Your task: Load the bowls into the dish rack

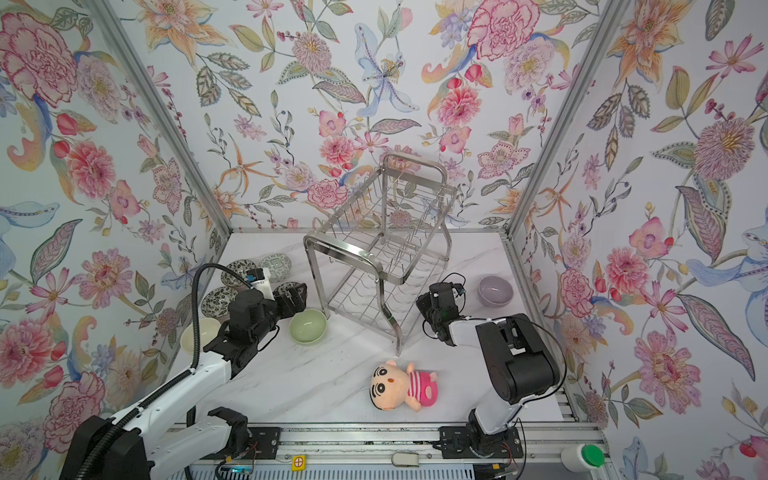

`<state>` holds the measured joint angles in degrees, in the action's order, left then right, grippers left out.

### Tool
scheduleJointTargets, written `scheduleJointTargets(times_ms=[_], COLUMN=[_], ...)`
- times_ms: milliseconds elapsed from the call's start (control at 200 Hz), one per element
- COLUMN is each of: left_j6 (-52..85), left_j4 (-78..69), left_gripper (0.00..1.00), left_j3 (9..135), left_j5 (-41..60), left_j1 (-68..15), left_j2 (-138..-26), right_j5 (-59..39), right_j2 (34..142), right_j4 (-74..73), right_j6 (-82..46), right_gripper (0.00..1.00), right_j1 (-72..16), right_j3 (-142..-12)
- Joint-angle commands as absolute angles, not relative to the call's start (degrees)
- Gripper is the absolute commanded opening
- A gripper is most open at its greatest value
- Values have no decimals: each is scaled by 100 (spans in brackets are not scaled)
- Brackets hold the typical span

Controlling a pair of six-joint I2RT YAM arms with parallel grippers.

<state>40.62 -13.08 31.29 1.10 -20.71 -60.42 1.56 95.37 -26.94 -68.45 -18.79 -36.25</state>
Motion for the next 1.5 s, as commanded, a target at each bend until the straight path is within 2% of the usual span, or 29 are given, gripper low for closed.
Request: scheduleJointTargets(times_ms=[0, 545, 896, 1186, 1346, 1496], left_j6=[3820, 3632, 3479, 3920, 3897, 3936], left_j4=[-1170, -1012, -920, -1766, -2175, -2450], left_gripper=[99, 99, 99, 99, 99, 99], left_j3=[3344, 3519, 3622, 3145, 3269, 3513], left_j5=[-47, -121, -196, -584, -1024, -1378], left_j1=[-2193, -2391, -2733, -3785, -4586, -5145], left_j2=[-6072, -6222, -6085, -5808, -6204, -6667], right_j5=[620, 1624, 1582, 1409, 1341, 1305], right_j2=[9710, 9647, 10041, 9961, 9642, 9167], right_j4=[-2546, -2654, -2402, -2282, -2039, -1784], right_j6=[-7687, -8781, -9168, -8857, -8469, -8034], right_gripper=[28, 28, 32, 41, 46, 57], right_j1=[-1880, -1864, -2054, -2061, -2026, -1983], right_j3=[-3454, -3319, -3932, -3870, -3738, -3541])
